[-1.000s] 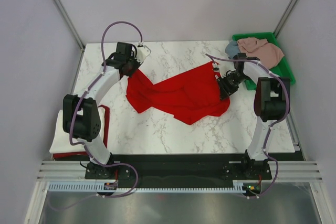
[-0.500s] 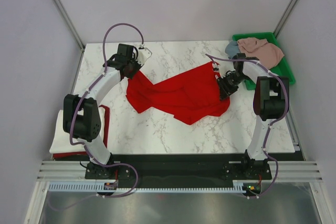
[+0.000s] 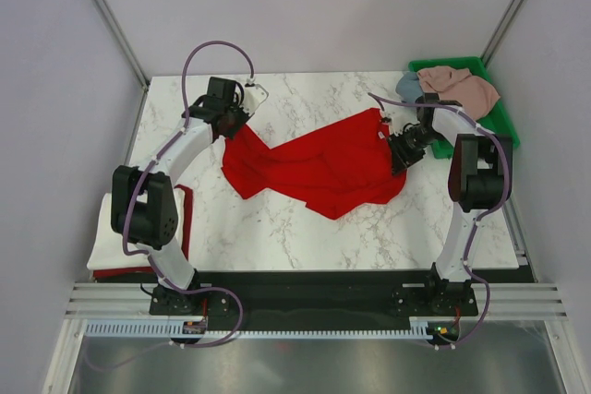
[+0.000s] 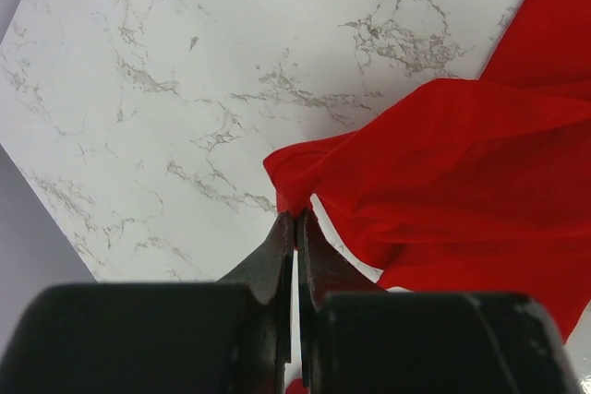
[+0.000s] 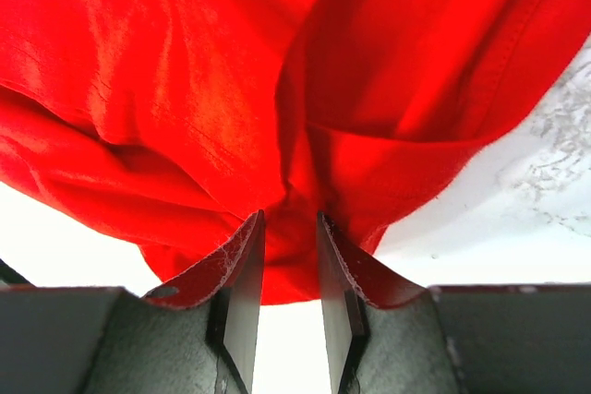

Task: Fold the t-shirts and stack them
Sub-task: Flatten the tshirt out

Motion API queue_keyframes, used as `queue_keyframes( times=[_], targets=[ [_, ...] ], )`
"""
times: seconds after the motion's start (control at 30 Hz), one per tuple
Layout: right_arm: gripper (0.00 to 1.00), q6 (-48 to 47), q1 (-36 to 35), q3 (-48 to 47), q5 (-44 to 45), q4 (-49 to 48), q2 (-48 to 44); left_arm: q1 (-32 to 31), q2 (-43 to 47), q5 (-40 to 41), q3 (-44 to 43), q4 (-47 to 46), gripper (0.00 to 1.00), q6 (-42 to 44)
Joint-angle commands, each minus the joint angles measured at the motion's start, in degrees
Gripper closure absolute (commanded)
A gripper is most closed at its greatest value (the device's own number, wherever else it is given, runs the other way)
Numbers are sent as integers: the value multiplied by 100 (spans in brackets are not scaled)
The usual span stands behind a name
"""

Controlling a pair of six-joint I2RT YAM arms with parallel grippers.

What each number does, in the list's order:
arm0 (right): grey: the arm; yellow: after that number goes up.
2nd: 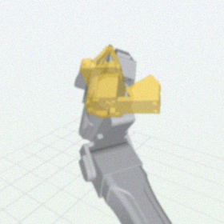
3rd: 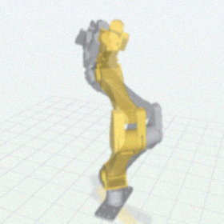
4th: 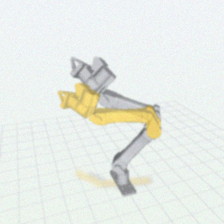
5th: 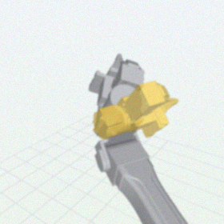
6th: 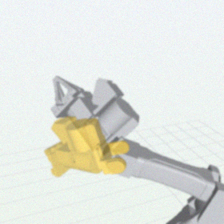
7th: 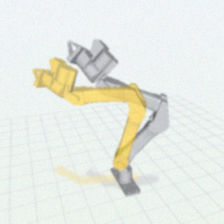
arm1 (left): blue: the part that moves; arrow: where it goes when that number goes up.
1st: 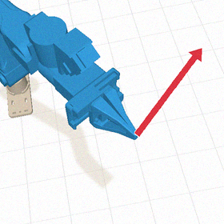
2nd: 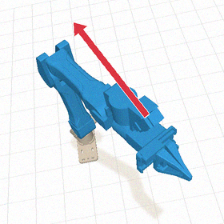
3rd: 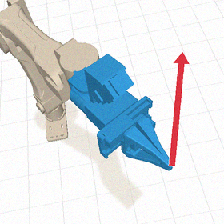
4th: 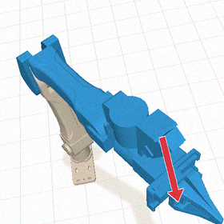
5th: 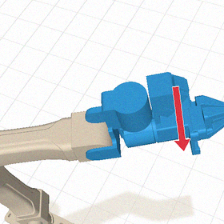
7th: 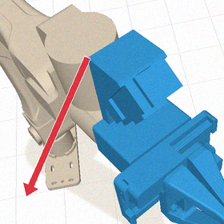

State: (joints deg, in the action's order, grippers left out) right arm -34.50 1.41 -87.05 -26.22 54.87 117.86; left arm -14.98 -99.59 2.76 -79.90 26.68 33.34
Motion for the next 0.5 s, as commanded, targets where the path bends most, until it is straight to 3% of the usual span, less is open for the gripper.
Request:
queue_keyframes(
  times=[0.0,0.47],
  targets=[
    [63,22,-9,-14,-217,-47,-35,-31,265,13,18,-128,98,-135],
    [64,-92,-9,65,-516,50,-282,-57,247,31,53,-145,98,-117]
  ],
)
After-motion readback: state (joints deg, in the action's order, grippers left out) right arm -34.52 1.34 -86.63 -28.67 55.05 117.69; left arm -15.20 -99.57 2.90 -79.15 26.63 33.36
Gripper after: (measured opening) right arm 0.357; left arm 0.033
